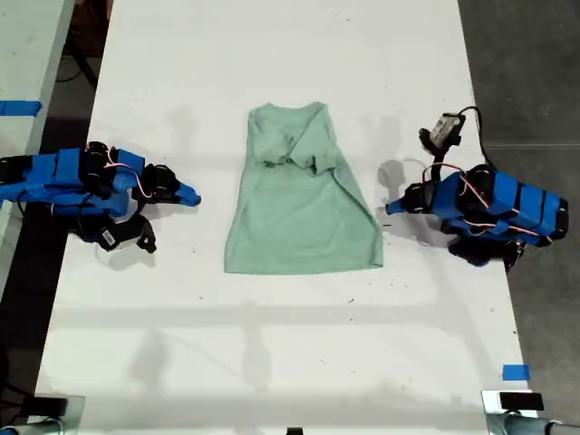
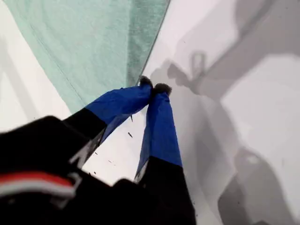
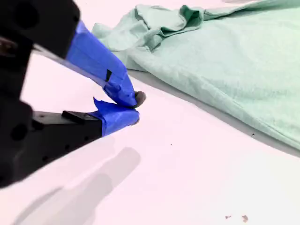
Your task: Fold t shirt
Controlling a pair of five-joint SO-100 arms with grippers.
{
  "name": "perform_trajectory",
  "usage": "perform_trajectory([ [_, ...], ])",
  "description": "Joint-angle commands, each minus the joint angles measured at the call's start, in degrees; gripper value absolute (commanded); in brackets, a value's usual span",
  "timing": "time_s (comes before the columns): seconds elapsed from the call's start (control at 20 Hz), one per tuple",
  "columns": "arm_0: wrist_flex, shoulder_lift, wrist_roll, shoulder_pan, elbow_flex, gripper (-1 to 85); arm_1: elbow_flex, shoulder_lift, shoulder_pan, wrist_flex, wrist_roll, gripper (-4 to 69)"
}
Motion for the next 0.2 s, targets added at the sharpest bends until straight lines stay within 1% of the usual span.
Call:
perform_trajectory([
  [0.0,-1.1,0.0,-0.9,-0.4,1.1,0.0,-0.5,0.5,-0.7,0.0,0.5,1.5],
  [0.15,-1.1,-0.1,-1.0,-0.4,1.1,0.0,-0.5,0.5,-0.9,0.1,0.6,1.5],
])
